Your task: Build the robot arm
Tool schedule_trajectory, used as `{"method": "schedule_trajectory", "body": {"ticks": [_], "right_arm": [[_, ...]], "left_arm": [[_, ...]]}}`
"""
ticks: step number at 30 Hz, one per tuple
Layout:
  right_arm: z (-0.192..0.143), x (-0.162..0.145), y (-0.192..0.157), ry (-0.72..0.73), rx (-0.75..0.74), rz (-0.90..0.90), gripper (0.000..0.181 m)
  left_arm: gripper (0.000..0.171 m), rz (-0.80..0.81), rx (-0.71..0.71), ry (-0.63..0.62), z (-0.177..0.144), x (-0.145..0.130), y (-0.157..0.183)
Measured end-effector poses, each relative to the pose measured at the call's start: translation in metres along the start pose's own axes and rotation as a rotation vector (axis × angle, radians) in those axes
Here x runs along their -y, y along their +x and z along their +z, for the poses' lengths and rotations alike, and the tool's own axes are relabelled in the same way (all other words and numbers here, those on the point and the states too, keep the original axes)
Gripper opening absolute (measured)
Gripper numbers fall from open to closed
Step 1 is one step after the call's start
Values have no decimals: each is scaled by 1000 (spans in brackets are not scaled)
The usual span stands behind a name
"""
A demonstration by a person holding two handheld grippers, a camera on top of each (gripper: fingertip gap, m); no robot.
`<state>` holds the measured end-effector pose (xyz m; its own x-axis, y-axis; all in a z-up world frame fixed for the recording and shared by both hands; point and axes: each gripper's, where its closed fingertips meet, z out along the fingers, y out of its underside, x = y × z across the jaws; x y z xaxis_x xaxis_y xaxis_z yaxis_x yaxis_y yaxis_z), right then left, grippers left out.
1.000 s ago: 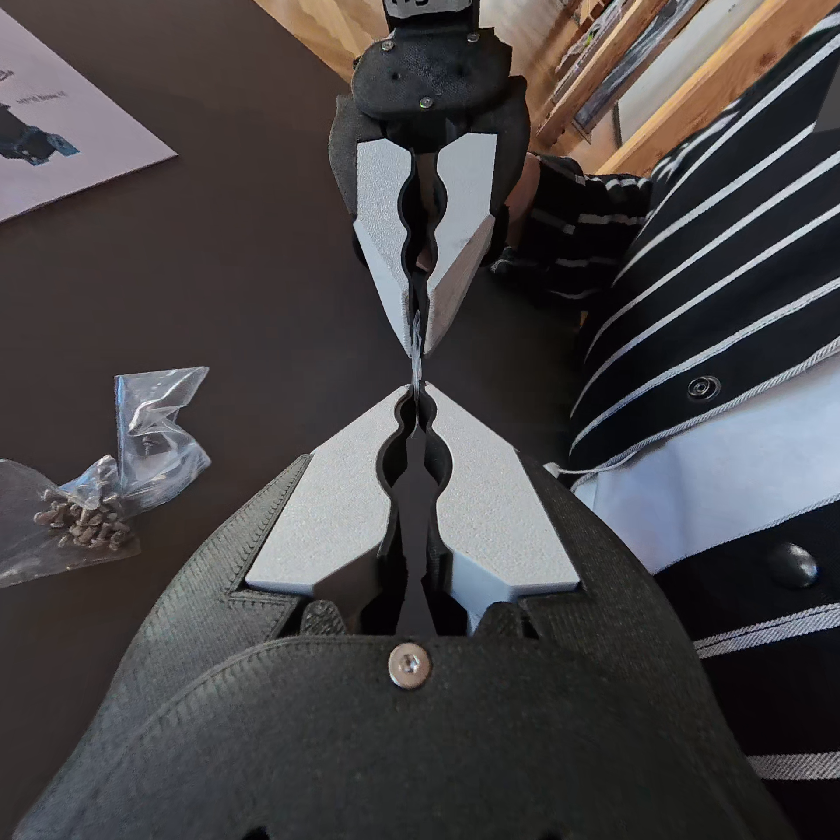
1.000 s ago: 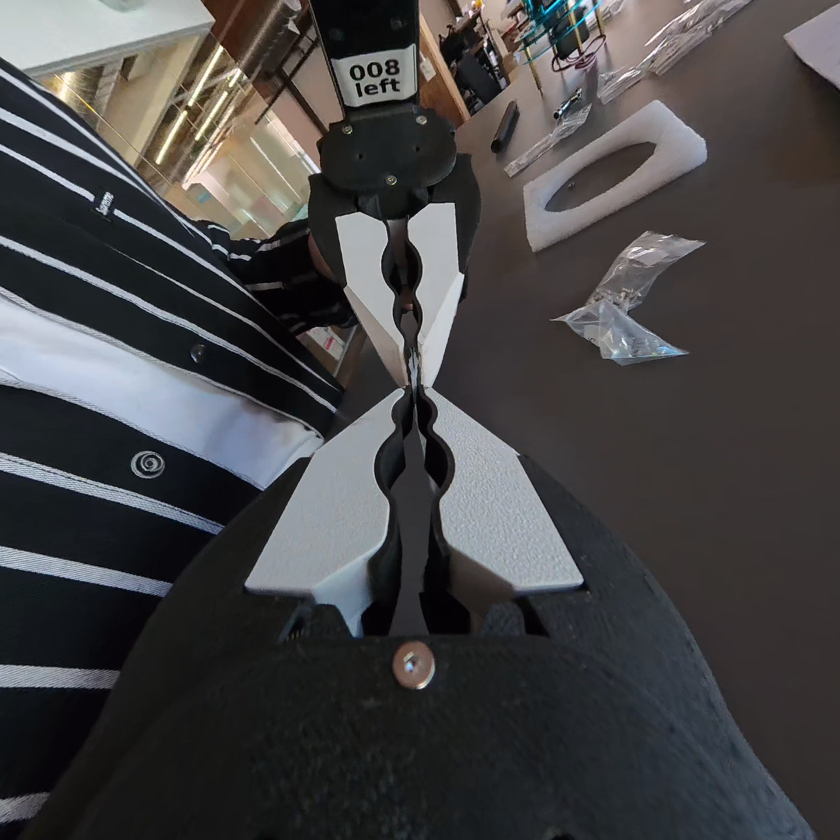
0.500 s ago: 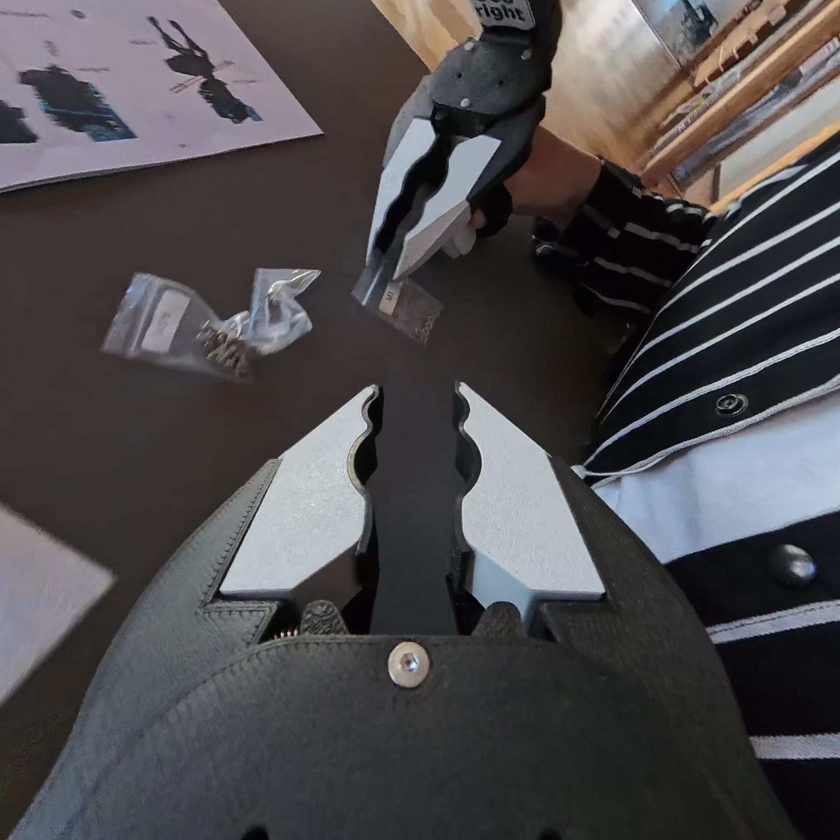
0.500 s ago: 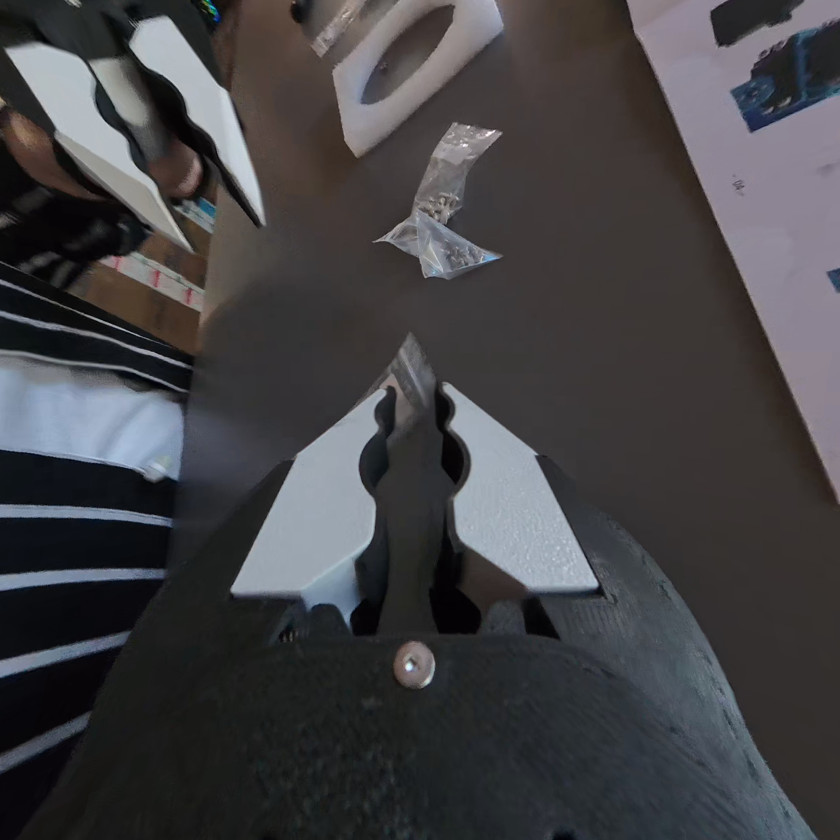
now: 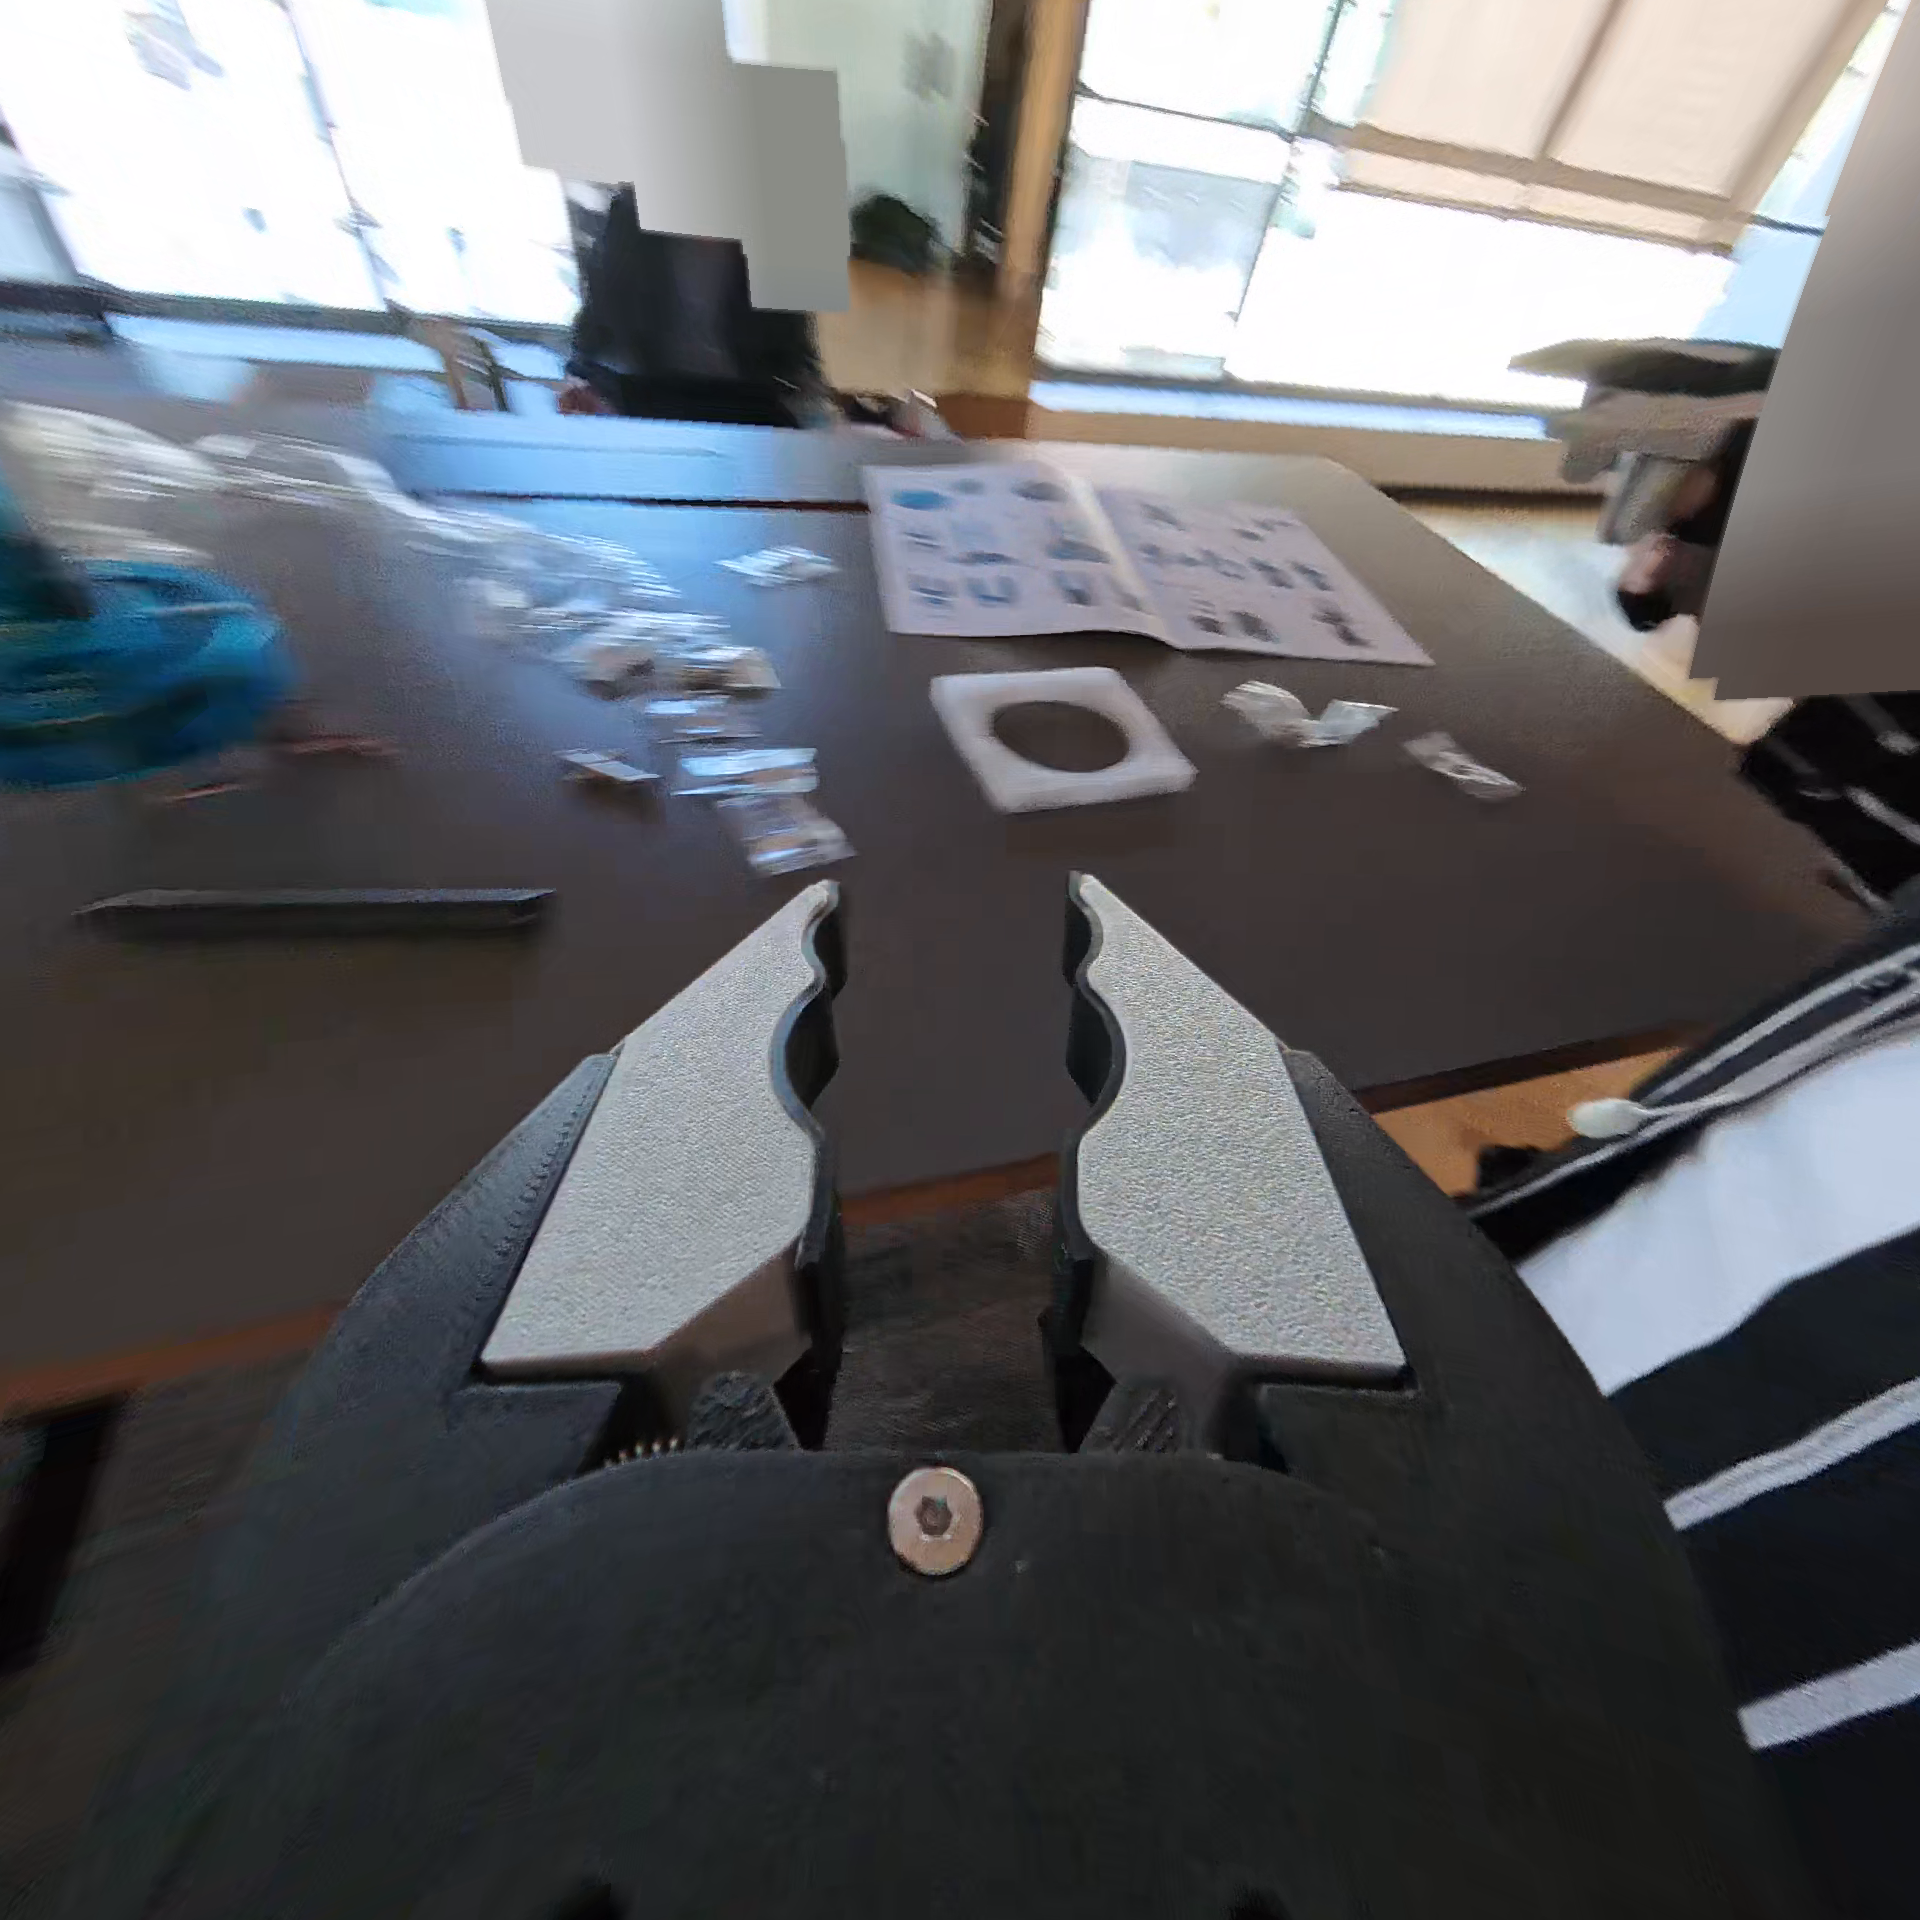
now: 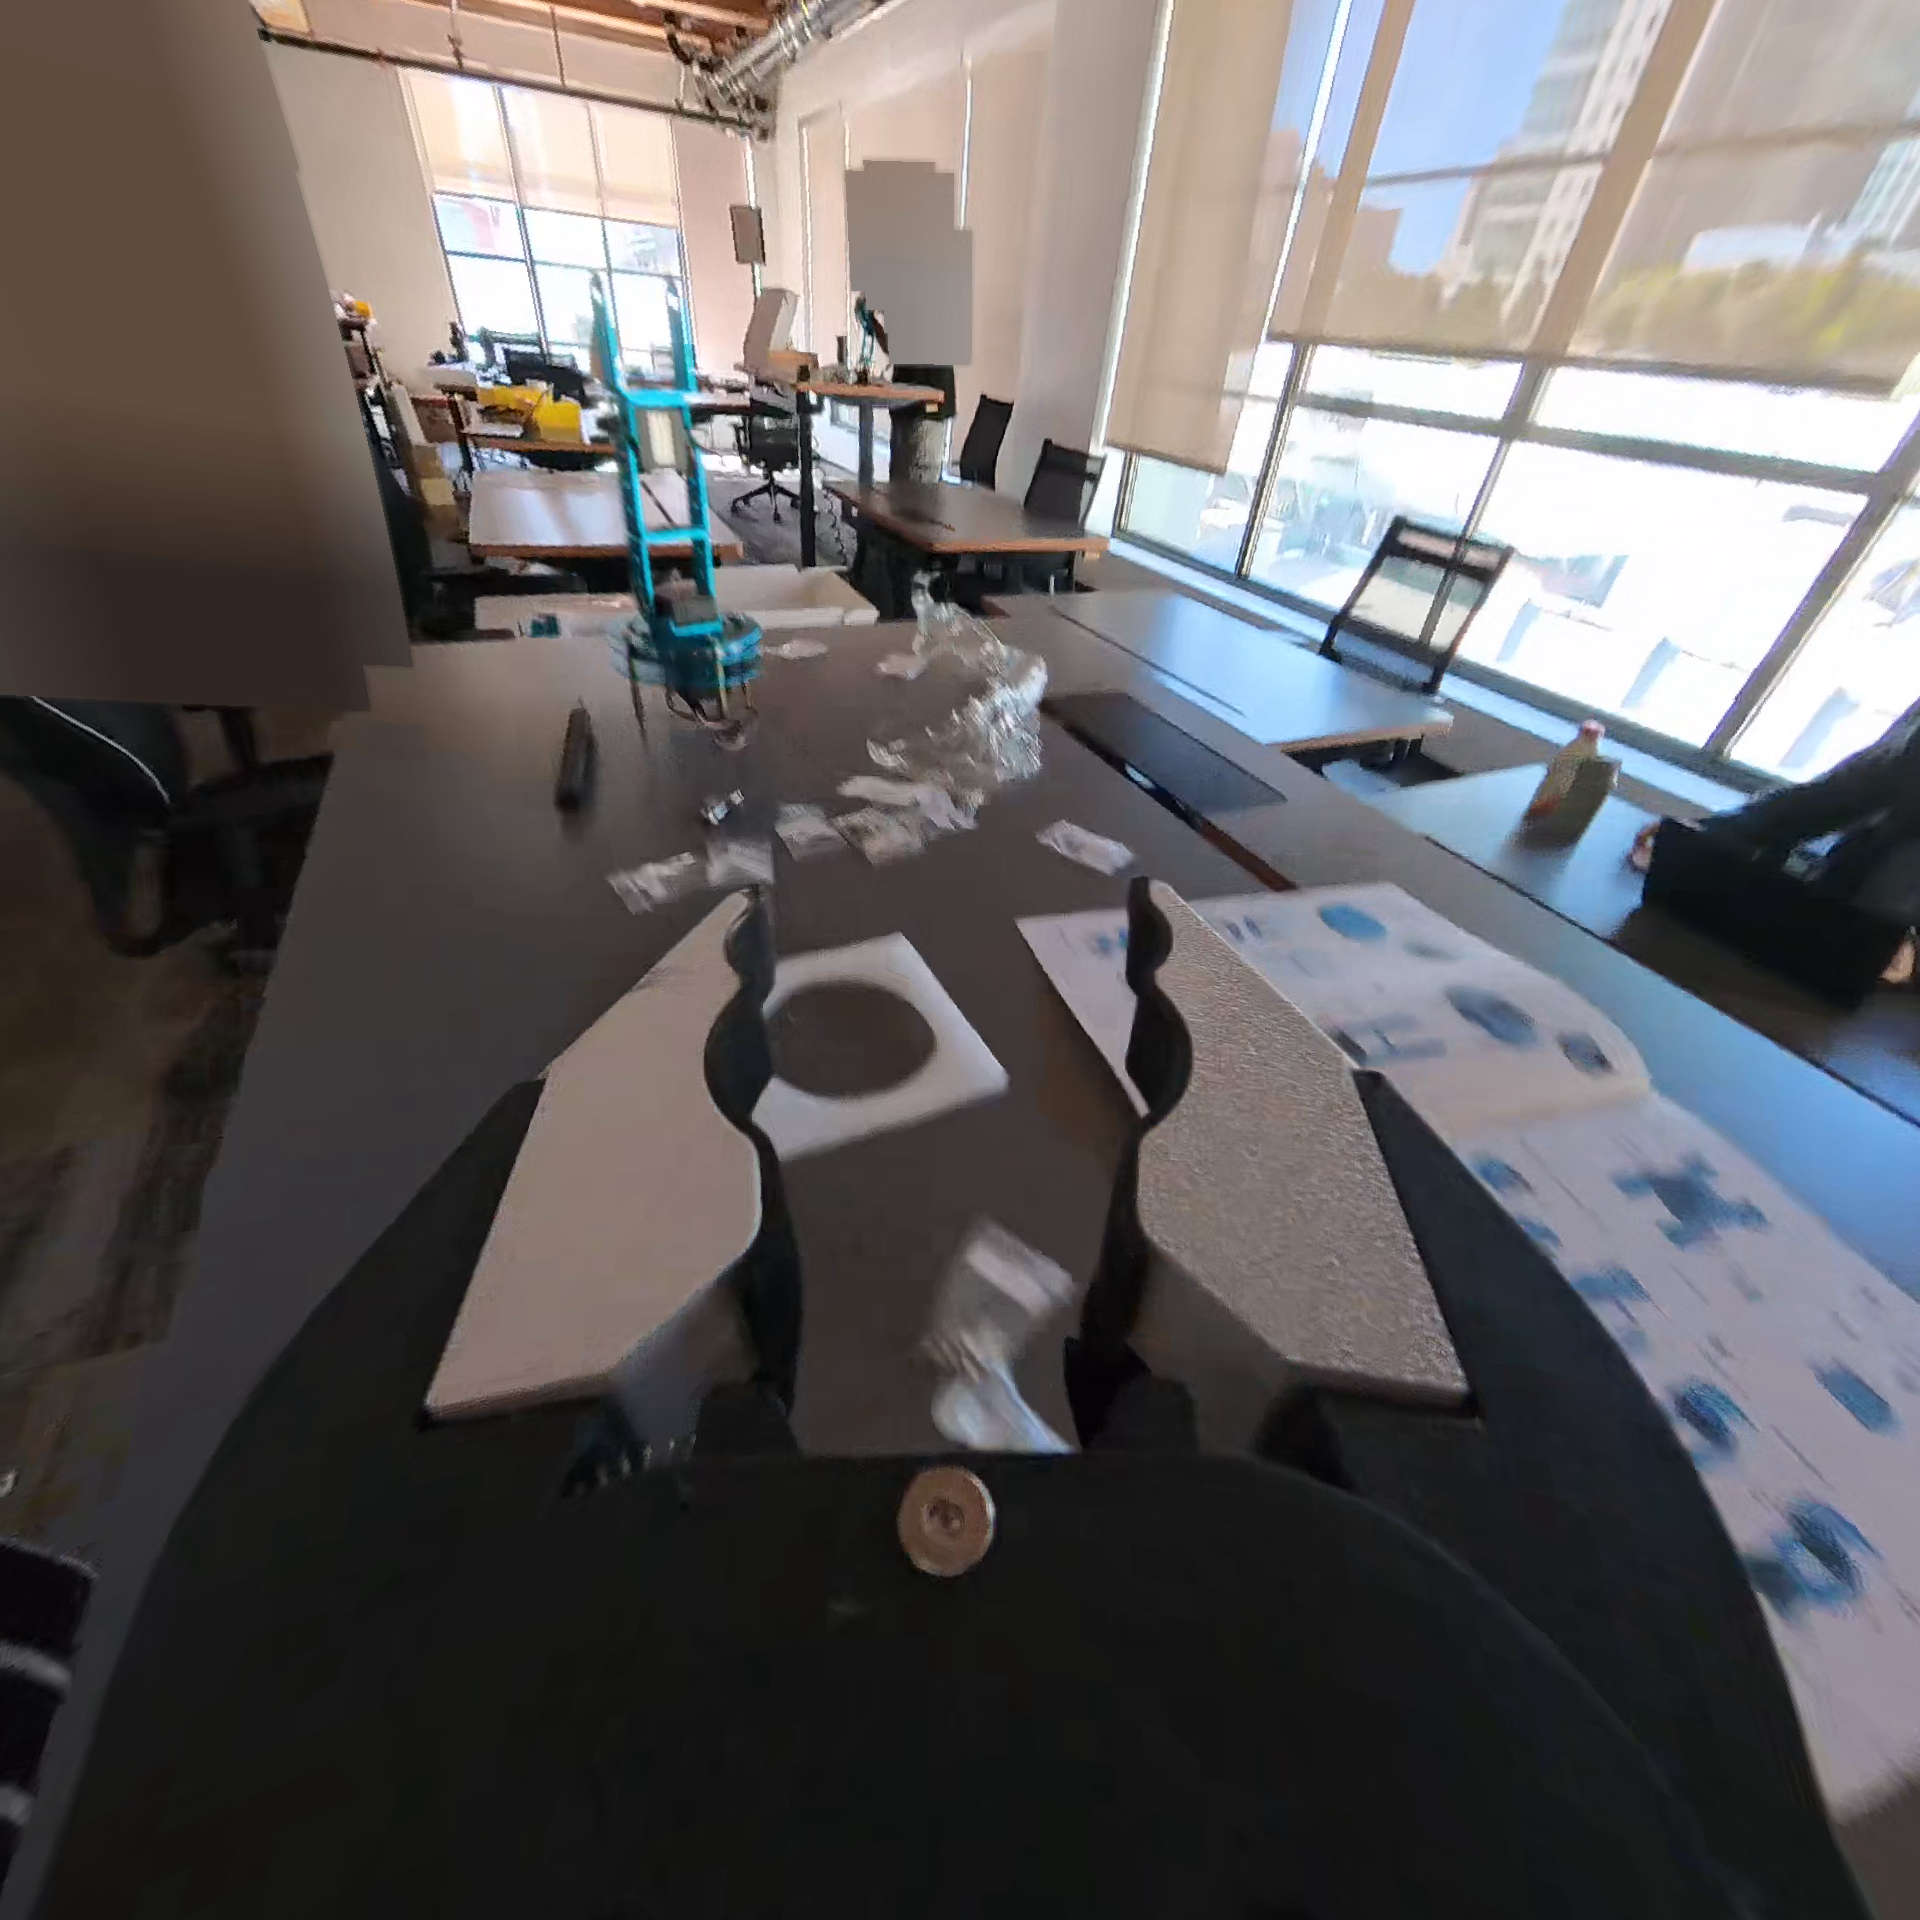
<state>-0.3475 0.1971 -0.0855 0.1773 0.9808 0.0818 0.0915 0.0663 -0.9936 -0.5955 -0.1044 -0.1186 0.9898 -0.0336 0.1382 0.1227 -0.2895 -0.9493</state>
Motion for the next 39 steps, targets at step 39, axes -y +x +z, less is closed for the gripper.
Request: {"method": "schedule_trajectory", "body": {"ticks": [39], "right_arm": [[952,60,-584,-195,221,-50,31]], "left_arm": [[41,-135,711,80,-571,-74,-805]]}}
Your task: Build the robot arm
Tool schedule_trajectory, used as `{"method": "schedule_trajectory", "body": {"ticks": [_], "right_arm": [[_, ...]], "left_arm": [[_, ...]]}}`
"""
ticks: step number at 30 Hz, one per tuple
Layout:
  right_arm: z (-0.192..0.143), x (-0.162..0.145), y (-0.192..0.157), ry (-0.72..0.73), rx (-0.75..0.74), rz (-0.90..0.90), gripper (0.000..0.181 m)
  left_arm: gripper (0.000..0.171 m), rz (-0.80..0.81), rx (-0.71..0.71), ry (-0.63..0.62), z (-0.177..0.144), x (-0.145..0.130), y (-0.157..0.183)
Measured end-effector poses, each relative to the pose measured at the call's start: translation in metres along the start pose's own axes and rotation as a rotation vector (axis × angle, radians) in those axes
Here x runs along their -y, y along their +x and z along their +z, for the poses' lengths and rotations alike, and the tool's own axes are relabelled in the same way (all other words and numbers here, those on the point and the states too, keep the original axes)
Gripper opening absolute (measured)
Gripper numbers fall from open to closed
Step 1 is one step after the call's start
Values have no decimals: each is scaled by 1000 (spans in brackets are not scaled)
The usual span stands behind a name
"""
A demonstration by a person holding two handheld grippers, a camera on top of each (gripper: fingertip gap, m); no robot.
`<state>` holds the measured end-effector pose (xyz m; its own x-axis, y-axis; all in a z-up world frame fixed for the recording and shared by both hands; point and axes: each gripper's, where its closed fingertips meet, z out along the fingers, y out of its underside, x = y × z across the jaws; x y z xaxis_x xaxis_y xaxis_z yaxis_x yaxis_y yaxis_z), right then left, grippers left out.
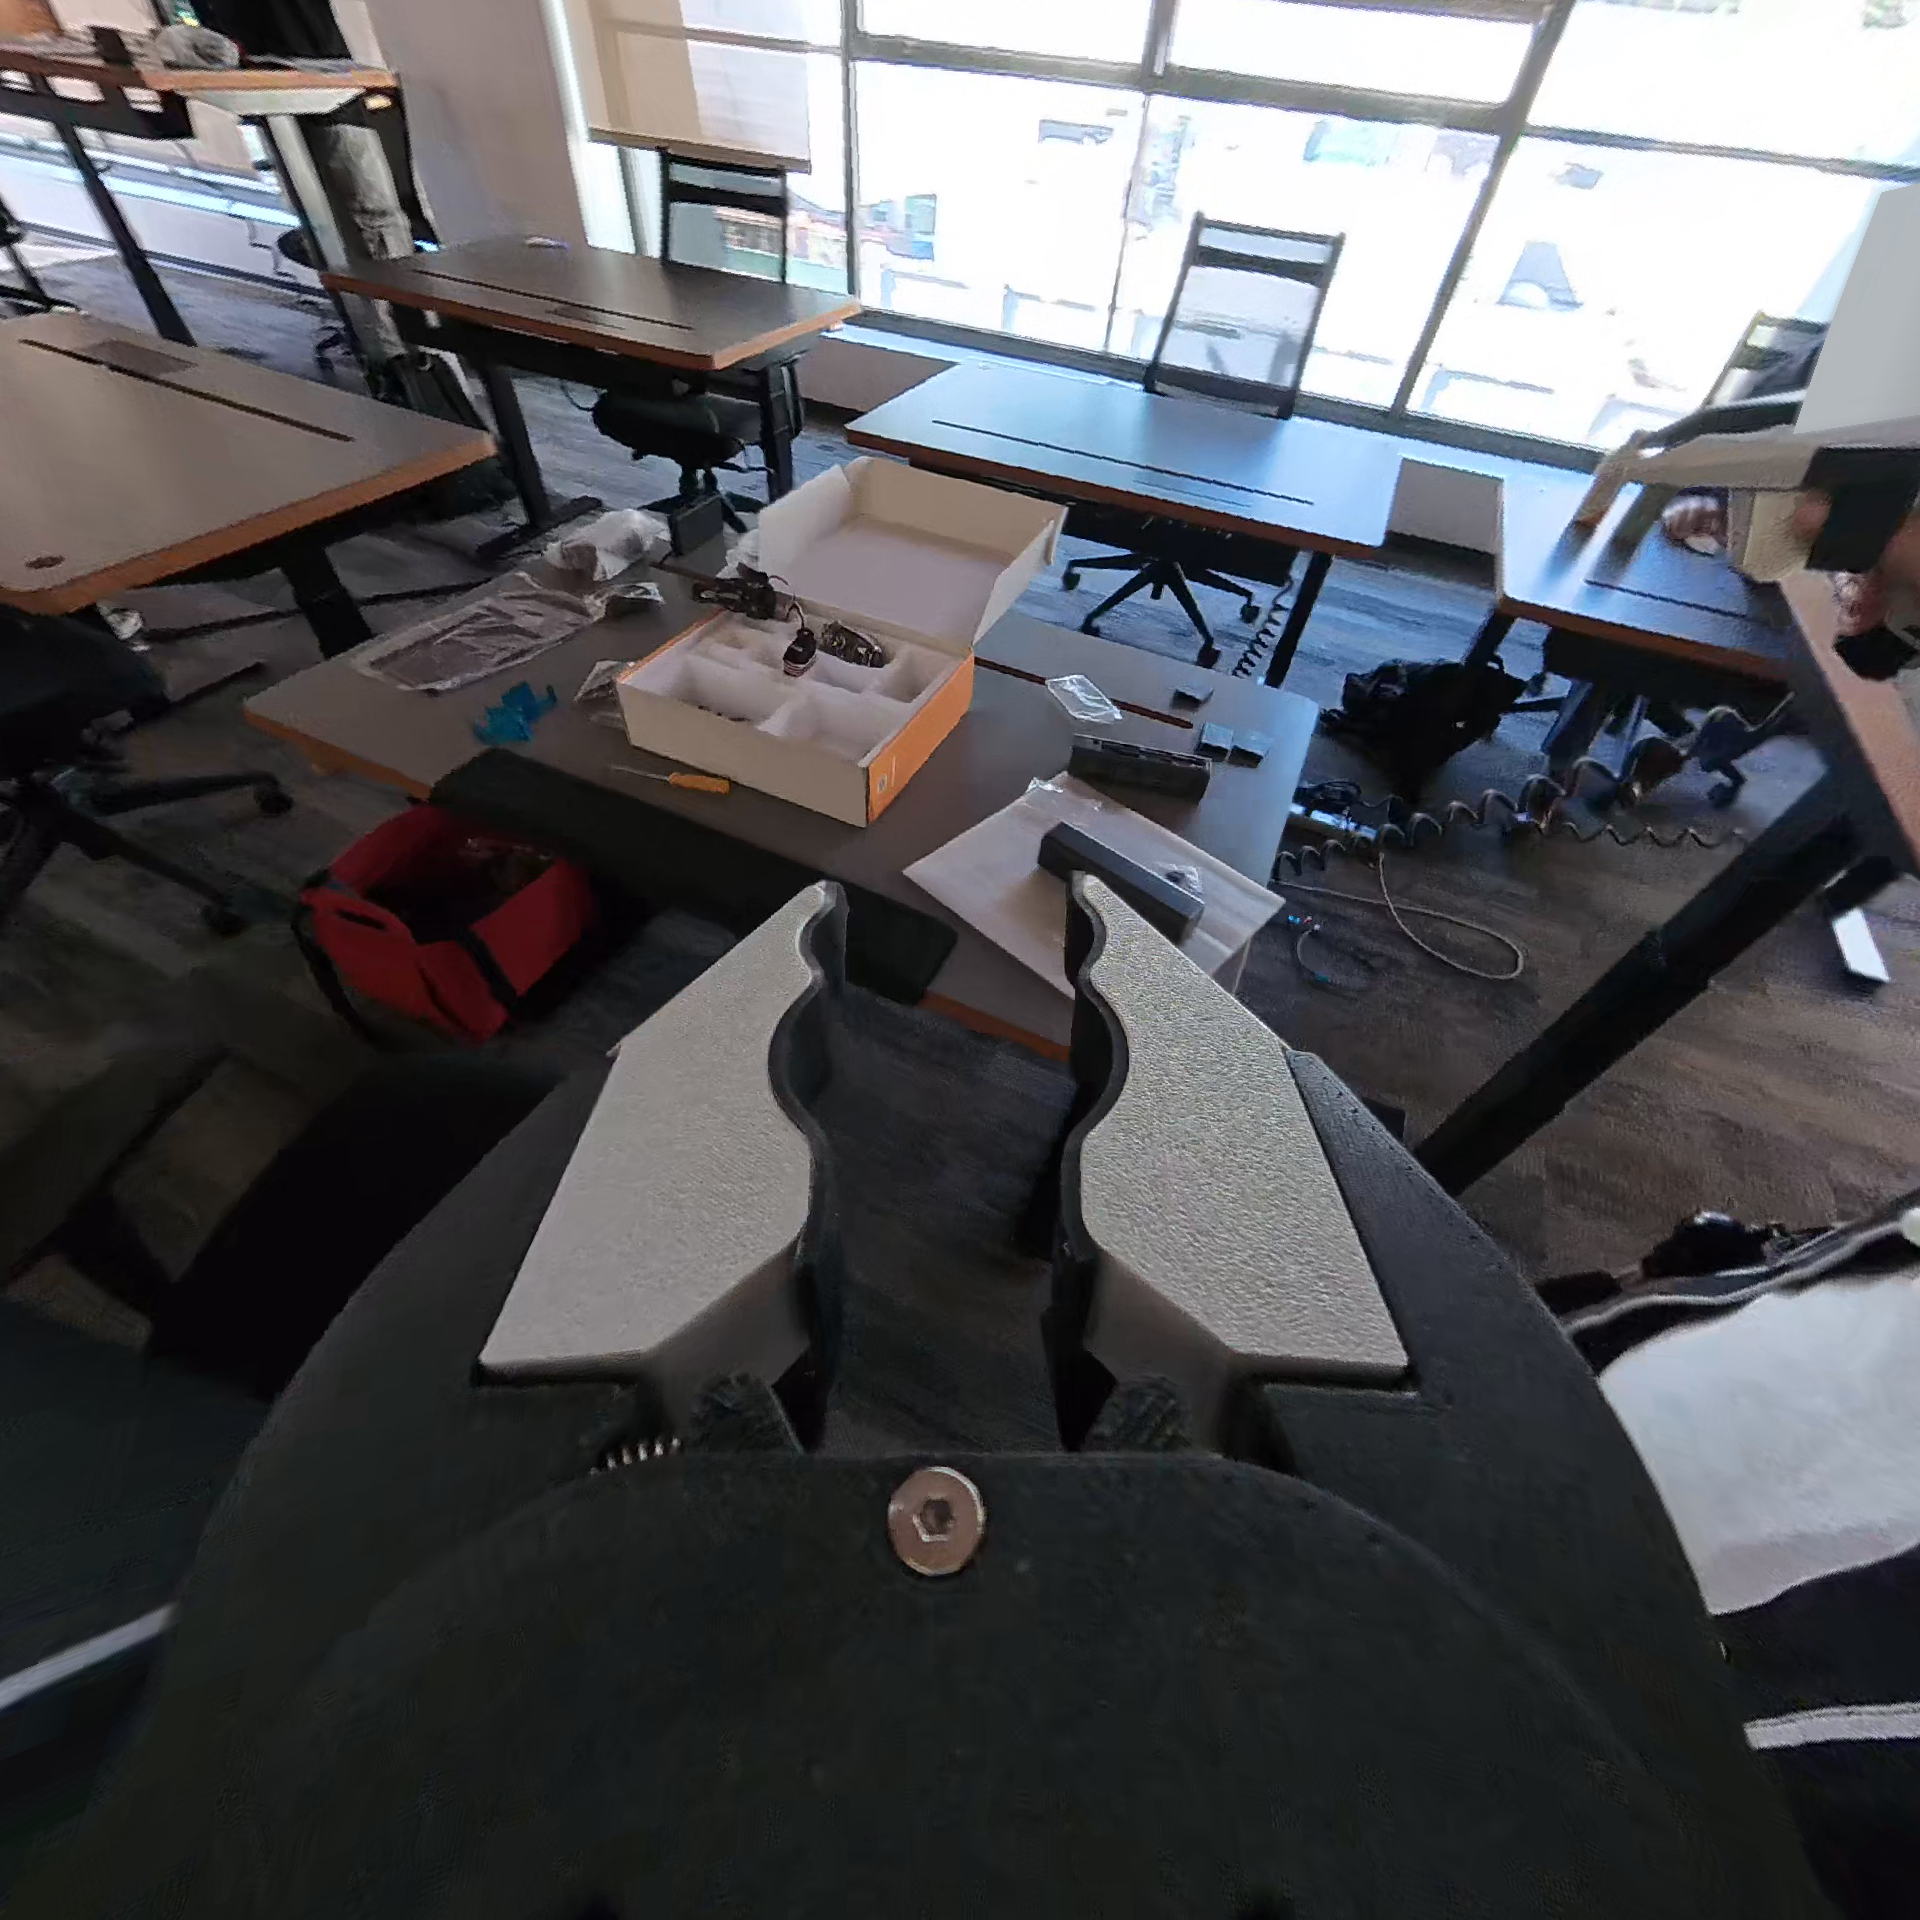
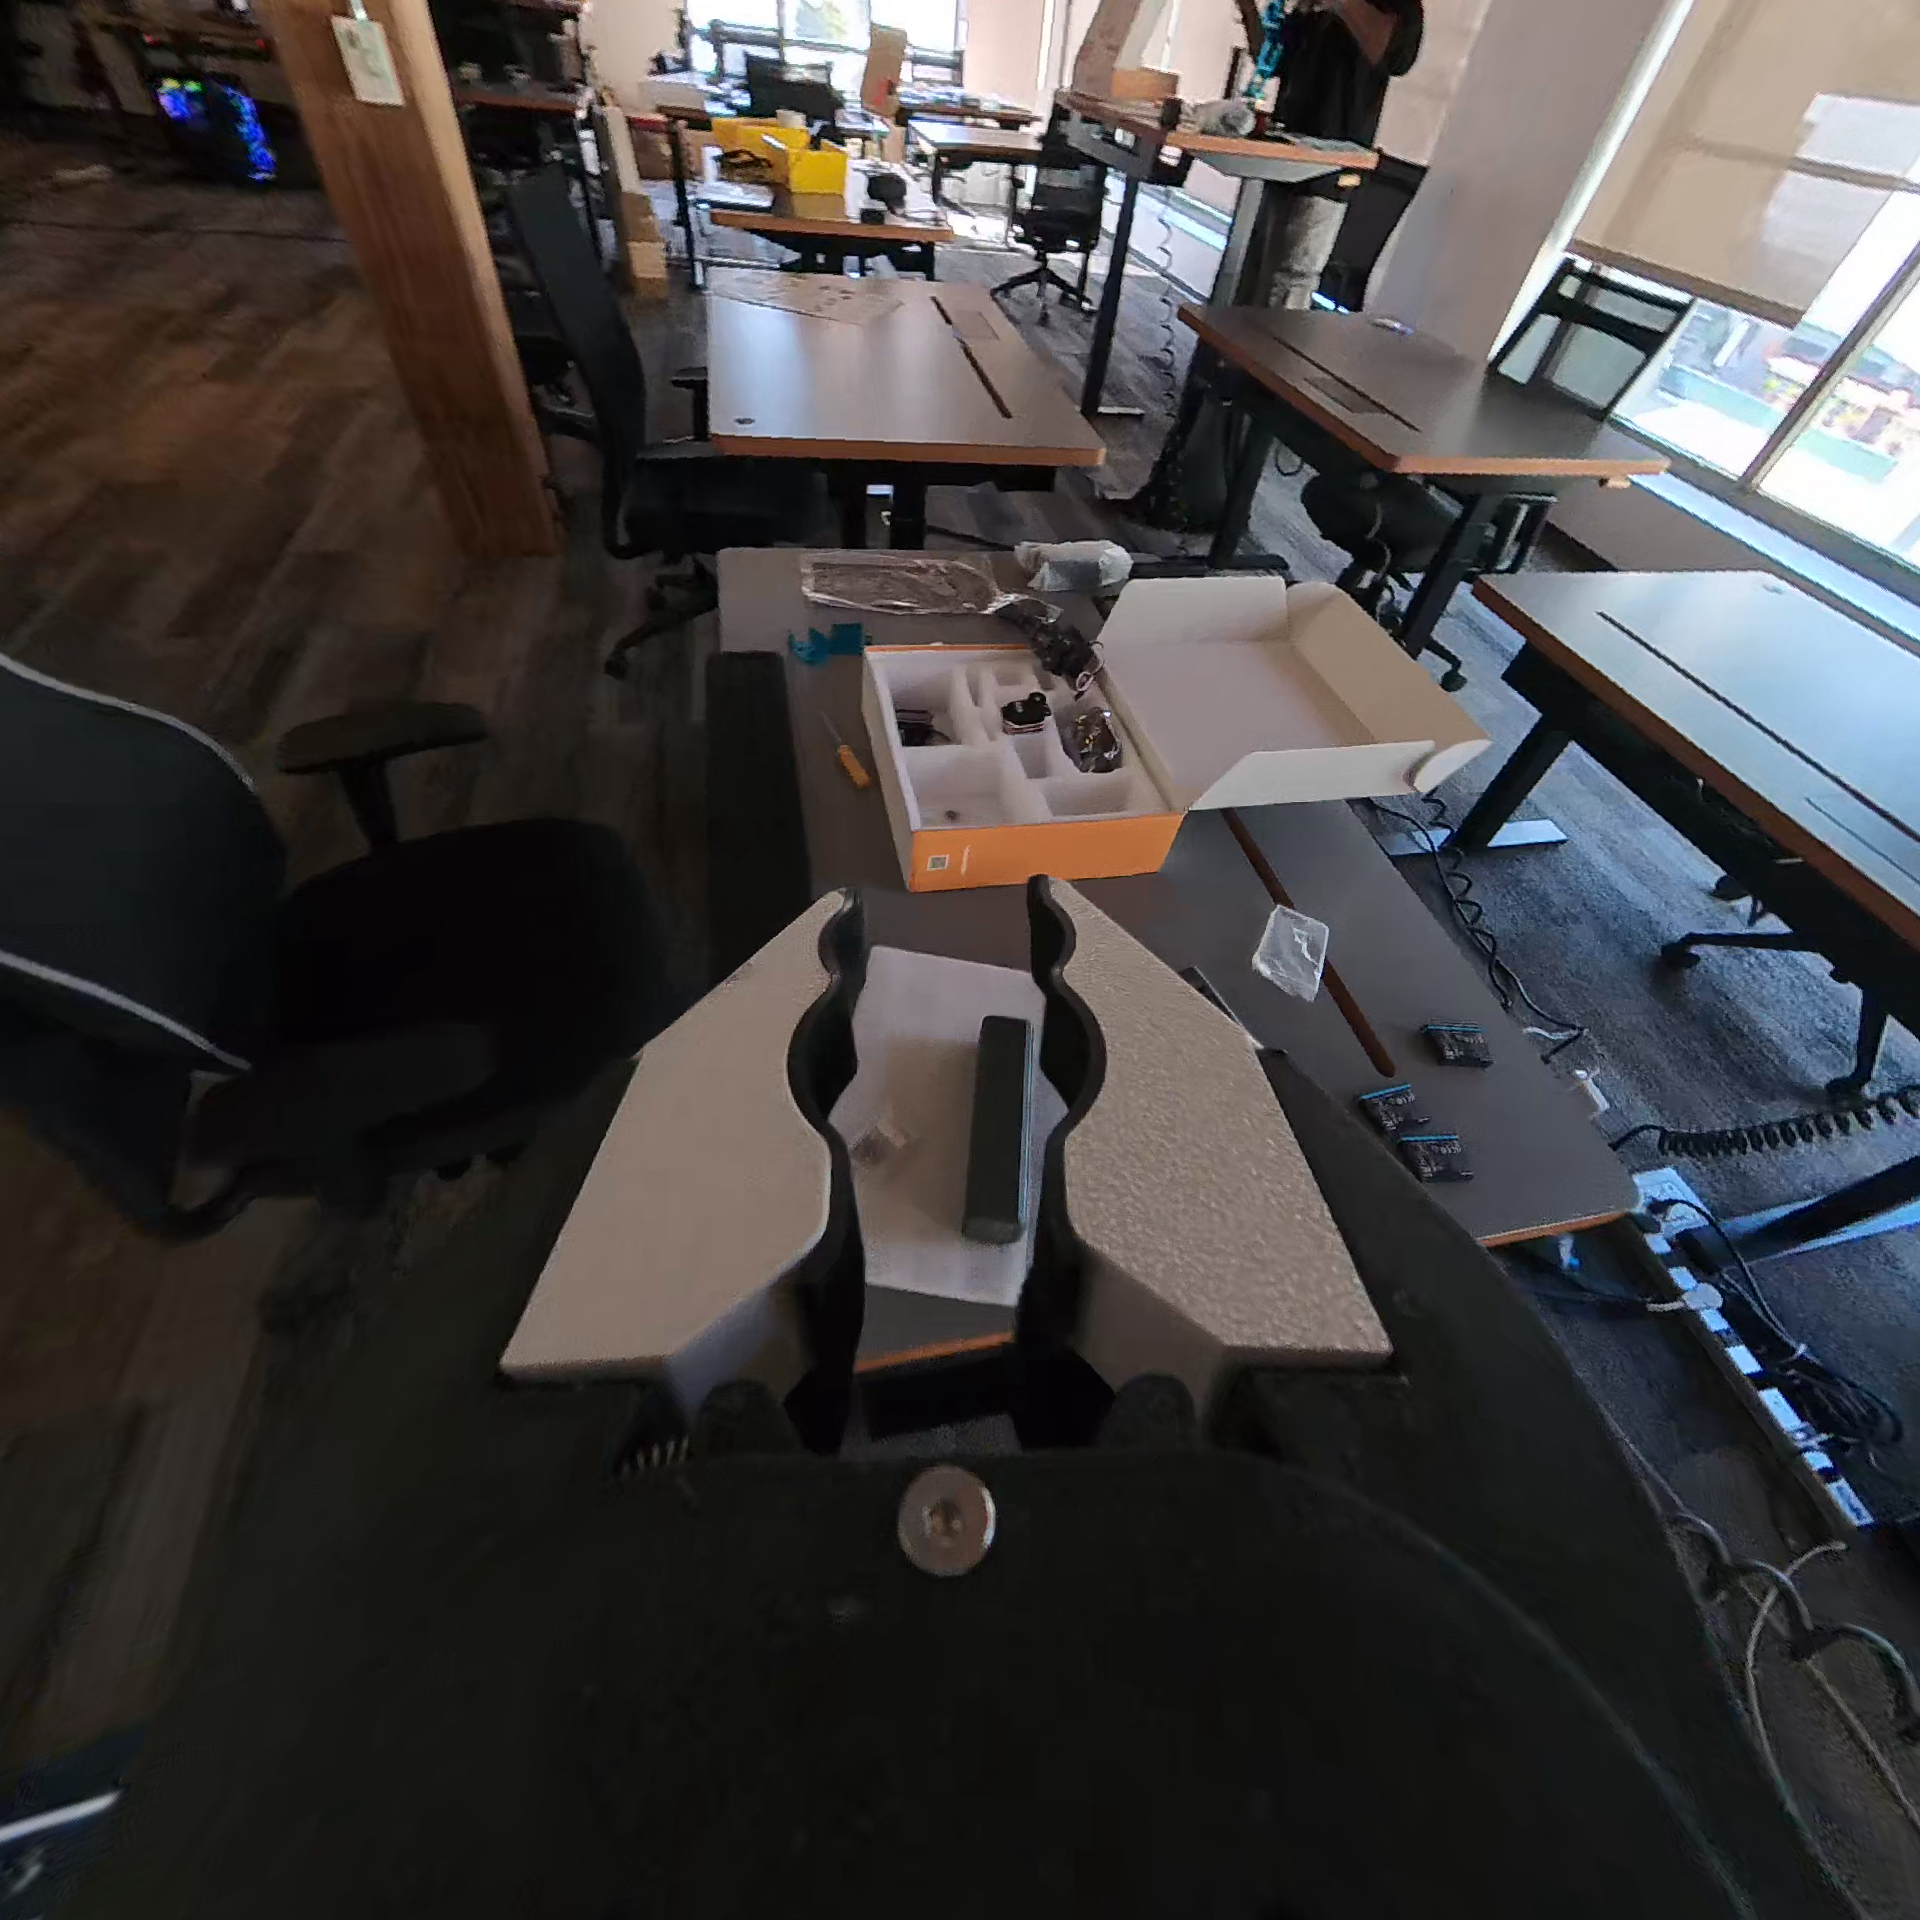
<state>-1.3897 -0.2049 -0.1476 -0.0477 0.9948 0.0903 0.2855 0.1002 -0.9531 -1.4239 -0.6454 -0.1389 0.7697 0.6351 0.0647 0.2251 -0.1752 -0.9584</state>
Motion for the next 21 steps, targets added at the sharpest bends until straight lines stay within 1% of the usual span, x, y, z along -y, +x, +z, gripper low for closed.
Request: {"method": "schedule_trajectory", "body": {"ticks": [3,4,6,10,13,16,21], "right_arm": [[47,3,2,-5,-49,31,31],[62,5,3,-6,-74,31,31],[95,11,4,-27,-113,49,32],[167,27,-10,-41,-80,70,32],[228,27,-15,-79,-62,37,33],[300,14,-18,-124,-2,38,33],[426,-36,-9,-241,94,10,29]], "left_arm": [[43,28,-100,7,49,15,-48],[43,55,-123,17,65,22,-65],[43,93,-146,-3,94,32,-101],[44,72,-270,-30,149,56,-154],[44,51,-326,-20,181,78,-186],[45,67,-308,4,211,94,-222],[44,22,-289,4,269,109,-271]]}}
